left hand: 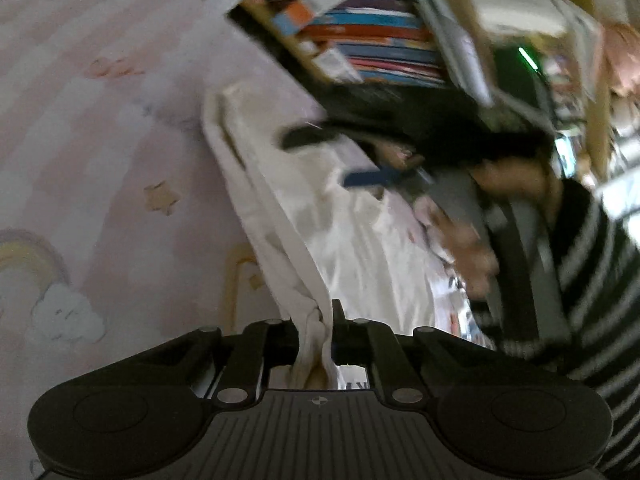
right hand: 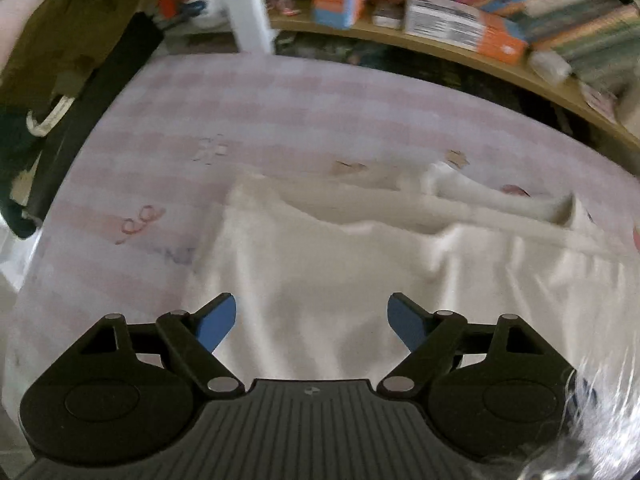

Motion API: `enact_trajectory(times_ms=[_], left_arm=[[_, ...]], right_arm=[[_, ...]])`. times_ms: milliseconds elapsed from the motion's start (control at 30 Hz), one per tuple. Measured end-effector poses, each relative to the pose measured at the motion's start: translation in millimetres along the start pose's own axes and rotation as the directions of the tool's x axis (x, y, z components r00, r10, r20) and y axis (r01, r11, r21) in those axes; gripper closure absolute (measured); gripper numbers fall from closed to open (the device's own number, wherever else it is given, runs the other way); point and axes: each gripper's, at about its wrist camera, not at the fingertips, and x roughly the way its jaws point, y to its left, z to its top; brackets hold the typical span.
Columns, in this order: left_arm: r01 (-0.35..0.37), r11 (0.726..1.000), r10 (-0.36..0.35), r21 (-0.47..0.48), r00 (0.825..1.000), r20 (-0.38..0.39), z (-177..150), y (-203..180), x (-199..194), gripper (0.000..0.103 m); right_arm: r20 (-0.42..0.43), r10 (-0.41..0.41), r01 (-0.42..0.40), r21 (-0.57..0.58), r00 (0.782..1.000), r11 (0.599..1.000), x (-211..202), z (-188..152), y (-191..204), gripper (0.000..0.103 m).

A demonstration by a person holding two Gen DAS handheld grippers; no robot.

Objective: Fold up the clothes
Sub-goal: 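Close the left gripper on the shirt's side edge, then close the right gripper on the shirt edge next to the left gripper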

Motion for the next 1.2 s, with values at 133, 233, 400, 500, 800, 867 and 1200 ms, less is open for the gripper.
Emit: enact_trajectory(times_ms=[133, 233, 400, 500, 800, 867, 1200], left_arm=[[0.009, 0.996, -0.008, 0.087, 1.0, -0.005, 0.7, -14.0, 1.6, 0.094], [0.007, 0.992, -0.006, 0.122, 1.0, -0.009, 0.9, -19.4, 2.5, 0.094], [0.004, 0.99, -0.002, 0.138, 1.0, -0.014, 2.1, -20.7, 2.7, 0.094], [0.006, 0.99, -0.004, 0.139, 1.0, -0.016, 2.1, -19.5, 1.3, 0.094], [0.021, 0.987, -0.018, 0.162, 1.0, -0.02, 0.7, -24.7, -1.9, 0.095], [0.034, 0.984, -0.032, 0.175, 0.999, -0.019, -1.5, -28.6, -2.4, 0.095], [0.117, 0.956, -0.116, 0.27, 0.993, -0.019, 2.7, -69.6, 5.8, 0.095]], right_arm=[[-0.043, -0.015, 0.012, -0.068, 0.999, 0.998, 13.3, 20.6, 28.7, 0.026], [-0.076, -0.028, 0.018, -0.129, 0.997, 0.991, 25.4, 30.7, 51.4, 0.033], [-0.121, -0.099, 0.07, -0.23, 0.988, 0.971, 48.1, 36.0, 78.7, 0.042], [-0.141, -0.131, 0.094, -0.246, 0.981, 0.965, 59.2, 35.3, 81.5, 0.047], [-0.17, -0.106, 0.076, -0.175, 0.98, 0.982, 58.3, 34.3, 56.9, 0.093], [-0.153, -0.086, 0.062, -0.158, 0.984, 0.986, 48.1, 35.4, 49.4, 0.094], [-0.048, 0.009, -0.014, -0.097, 0.999, 0.995, -12.5, 42.9, -15.2, 0.095]])
